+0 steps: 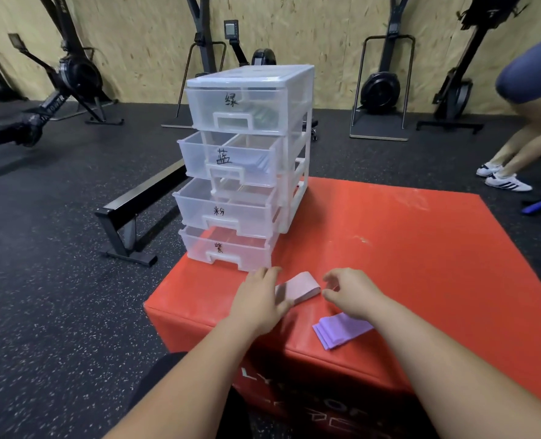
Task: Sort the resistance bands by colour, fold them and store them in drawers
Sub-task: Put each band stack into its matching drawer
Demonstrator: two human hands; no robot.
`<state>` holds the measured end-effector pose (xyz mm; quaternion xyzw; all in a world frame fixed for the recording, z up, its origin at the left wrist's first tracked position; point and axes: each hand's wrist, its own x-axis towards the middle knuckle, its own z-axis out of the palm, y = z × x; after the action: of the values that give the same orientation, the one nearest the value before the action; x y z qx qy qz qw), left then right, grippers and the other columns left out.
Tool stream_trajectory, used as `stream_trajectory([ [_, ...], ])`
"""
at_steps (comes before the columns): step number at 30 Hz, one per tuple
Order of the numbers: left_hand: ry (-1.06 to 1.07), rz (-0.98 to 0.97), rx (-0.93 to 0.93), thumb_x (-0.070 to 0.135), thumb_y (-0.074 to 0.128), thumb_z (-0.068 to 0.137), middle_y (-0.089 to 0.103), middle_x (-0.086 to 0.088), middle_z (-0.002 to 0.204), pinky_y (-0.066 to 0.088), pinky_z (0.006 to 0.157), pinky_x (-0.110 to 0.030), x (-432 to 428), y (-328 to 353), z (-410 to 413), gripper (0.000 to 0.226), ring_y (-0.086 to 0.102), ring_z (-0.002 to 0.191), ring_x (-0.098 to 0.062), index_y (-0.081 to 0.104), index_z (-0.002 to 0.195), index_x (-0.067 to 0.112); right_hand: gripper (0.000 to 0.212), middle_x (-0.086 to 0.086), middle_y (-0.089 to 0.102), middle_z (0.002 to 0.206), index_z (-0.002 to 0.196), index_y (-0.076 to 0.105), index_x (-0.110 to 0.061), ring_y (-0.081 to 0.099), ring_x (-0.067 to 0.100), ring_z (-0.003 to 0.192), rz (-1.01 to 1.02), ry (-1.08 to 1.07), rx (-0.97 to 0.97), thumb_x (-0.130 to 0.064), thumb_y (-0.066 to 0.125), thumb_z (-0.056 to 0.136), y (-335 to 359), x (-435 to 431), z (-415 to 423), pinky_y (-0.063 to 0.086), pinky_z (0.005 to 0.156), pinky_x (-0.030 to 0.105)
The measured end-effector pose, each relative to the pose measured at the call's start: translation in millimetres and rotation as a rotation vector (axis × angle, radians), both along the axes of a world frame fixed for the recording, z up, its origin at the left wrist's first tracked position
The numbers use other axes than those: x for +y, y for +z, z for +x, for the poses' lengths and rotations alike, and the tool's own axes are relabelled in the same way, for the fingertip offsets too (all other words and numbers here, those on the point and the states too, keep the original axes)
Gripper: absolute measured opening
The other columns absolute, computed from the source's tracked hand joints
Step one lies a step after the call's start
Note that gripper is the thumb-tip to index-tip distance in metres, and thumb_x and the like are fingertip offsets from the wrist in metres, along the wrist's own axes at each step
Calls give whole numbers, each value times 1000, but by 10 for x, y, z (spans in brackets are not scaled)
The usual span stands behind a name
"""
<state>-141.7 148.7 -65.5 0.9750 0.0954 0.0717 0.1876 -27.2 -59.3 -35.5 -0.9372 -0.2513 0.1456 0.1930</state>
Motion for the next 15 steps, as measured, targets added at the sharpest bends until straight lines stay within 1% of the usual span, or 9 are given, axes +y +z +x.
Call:
stream_trajectory([
  [1, 2, 23, 29, 56, 70, 89, 51, -5, 146, 43, 109, -44, 31, -48, -19, 77, 49, 132, -31, 43, 152, 21, 41, 3, 73, 121, 130, 67, -18, 67, 26, 112, -24, 4, 5, -39, 67, 95, -48, 50, -8, 51, 95, 34],
  [3, 13, 47, 70, 58, 69, 88, 51, -4, 146, 44, 107, -45, 87, -120, -35, 77, 49, 130, -31, 45, 151, 22, 38, 10, 69, 117, 114, 67, -16, 64, 34, 111, -84, 16, -8, -49, 63, 96, -142, 169, -13, 49, 89, 37],
  [4, 17, 58, 82, 58, 69, 88, 52, -2, 144, 45, 106, -45, 105, -137, -34, 73, 50, 128, -30, 48, 148, 23, 38, 13, 66, 115, 106, 65, -16, 62, 37, 110, -98, 7, -17, -52, 60, 97, -177, 235, -11, 46, 86, 38],
  [5, 18, 73, 85, 58, 69, 89, 53, -1, 140, 46, 103, -45, 121, -151, -27, 67, 50, 125, -30, 51, 144, 24, 38, 14, 65, 114, 103, 64, -15, 61, 39, 109, -91, -18, -20, -53, 58, 98, -203, 301, -7, 45, 85, 39],
  [8, 21, 80, 77, 57, 71, 87, 56, -1, 129, 48, 99, -46, 150, -167, 0, 57, 52, 119, -29, 57, 132, 25, 40, 11, 71, 115, 112, 70, -18, 65, 37, 109, -48, -102, -22, -52, 57, 96, -281, 450, 19, 53, 89, 41],
  [10, 28, 42, 67, 57, 74, 85, 56, 0, 128, 48, 99, -45, 172, -186, 17, 57, 52, 119, -28, 59, 131, 26, 38, 6, 73, 108, 109, 71, -21, 67, 35, 104, -51, -153, -22, -53, 63, 89, -334, 498, 31, 55, 84, 40],
  [12, 30, 3, 61, 56, 77, 81, 57, 2, 127, 48, 99, -45, 198, -196, 29, 58, 52, 118, -27, 60, 130, 28, 34, 4, 70, 85, 90, 70, -18, 68, 32, 87, -38, -206, 32, -52, 70, 85, -325, 512, 40, 50, 68, 35],
  [14, 29, -29, 65, 55, 80, 78, 57, 2, 126, 48, 99, -45, 229, -198, 39, 59, 53, 118, -27, 61, 128, 29, 38, 1, 55, 62, 68, 60, -14, 57, 26, 61, -7, -244, 98, -45, 76, 83, -272, 511, 48, 38, 51, 31],
  [15, 24, -43, 71, 55, 82, 76, 57, 3, 125, 48, 99, -45, 240, -197, 40, 60, 53, 118, -27, 61, 127, 29, 37, -1, 50, 56, 64, 58, -14, 50, 23, 53, 17, -263, 125, -41, 78, 82, -239, 510, 48, 33, 45, 29],
])
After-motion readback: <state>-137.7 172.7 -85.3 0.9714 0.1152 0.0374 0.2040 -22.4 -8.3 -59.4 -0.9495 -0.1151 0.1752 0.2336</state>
